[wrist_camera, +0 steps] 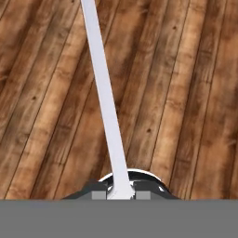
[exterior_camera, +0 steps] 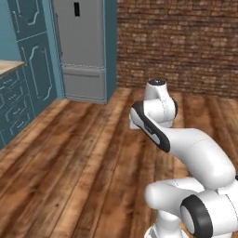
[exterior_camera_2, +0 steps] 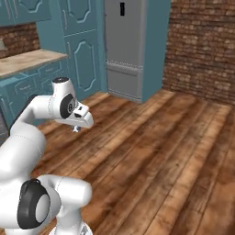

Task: Pick up the metallic utensils from the counter and place them in the open drawer. Make sure not to pick up any wooden utensils.

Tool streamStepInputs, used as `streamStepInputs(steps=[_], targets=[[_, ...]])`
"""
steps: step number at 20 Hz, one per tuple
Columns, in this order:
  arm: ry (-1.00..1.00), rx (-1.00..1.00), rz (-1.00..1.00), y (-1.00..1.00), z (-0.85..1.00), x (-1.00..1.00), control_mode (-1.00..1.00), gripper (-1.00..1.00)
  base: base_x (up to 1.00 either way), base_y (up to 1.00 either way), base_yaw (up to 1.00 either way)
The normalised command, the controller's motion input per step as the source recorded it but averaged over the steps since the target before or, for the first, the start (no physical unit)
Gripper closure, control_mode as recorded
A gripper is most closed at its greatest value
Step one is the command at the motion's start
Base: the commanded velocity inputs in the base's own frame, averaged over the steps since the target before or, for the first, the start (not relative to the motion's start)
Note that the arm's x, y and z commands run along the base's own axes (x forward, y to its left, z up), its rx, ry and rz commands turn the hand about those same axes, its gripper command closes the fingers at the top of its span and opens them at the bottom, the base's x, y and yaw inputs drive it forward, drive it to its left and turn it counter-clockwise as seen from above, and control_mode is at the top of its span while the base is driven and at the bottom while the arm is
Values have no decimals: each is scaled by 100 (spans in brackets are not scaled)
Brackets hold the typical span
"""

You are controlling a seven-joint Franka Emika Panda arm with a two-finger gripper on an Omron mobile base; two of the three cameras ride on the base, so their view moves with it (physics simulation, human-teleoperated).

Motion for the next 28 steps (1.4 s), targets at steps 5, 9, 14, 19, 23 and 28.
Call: streamStepInputs(steps=[5,9,14,19,23,28], targets=[[0,0,0,0,0,0,100,100,100,100,0],[0,0,0,0,0,0,100,100,100,100,0],[0,0,0,0,0,0,100,100,100,100,0],[0,0,0,0,0,0,100,100,82,100,0],[0,0,0,0,0,0,100,100,61,100,0],[0,0,0,0,0,0,100,100,42,84,0]])
